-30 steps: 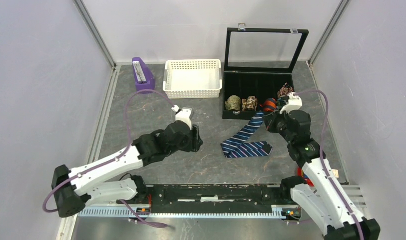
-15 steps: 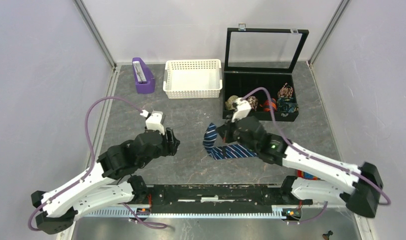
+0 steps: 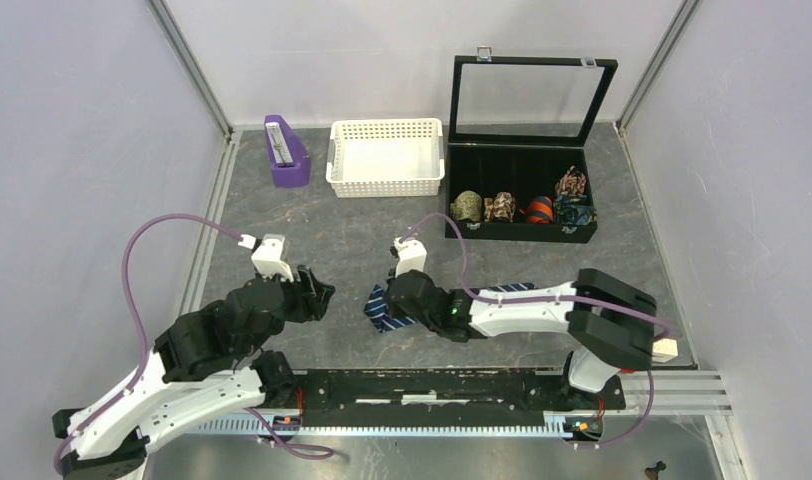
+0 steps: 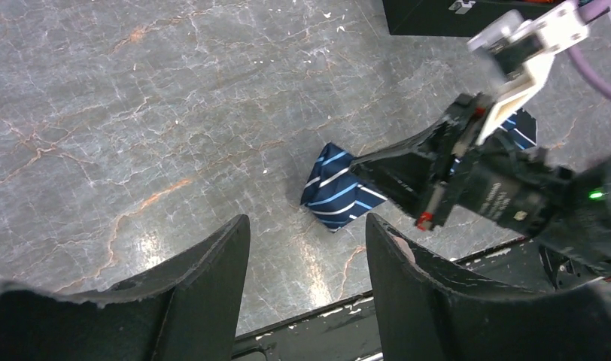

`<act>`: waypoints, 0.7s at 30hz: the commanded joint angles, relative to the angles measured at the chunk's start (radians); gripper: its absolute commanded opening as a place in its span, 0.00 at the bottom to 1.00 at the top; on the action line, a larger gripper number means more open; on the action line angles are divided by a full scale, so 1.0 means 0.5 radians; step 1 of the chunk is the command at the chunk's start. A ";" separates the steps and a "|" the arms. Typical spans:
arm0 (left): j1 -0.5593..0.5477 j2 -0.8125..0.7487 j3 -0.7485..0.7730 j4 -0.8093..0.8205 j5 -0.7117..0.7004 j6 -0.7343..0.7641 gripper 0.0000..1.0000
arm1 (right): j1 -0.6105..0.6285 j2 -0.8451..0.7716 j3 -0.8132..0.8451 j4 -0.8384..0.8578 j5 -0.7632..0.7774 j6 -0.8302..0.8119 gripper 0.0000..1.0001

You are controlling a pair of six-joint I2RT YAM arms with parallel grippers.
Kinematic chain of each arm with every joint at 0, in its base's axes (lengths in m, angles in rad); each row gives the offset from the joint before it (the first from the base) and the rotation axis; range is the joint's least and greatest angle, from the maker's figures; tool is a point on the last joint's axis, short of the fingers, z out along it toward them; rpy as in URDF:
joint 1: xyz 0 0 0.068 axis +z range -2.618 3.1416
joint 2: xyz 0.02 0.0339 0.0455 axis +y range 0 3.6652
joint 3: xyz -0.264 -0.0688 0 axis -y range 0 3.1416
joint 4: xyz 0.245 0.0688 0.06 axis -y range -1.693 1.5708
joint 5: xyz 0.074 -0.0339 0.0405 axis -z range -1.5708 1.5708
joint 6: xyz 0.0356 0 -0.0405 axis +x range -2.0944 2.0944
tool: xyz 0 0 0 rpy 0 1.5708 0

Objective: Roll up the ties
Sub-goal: Flatten out the tie at the center of the board.

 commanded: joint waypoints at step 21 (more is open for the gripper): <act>-0.006 0.216 -0.299 0.010 -0.100 -0.675 0.63 | 0.034 -0.087 -0.033 0.419 -0.232 -0.225 0.43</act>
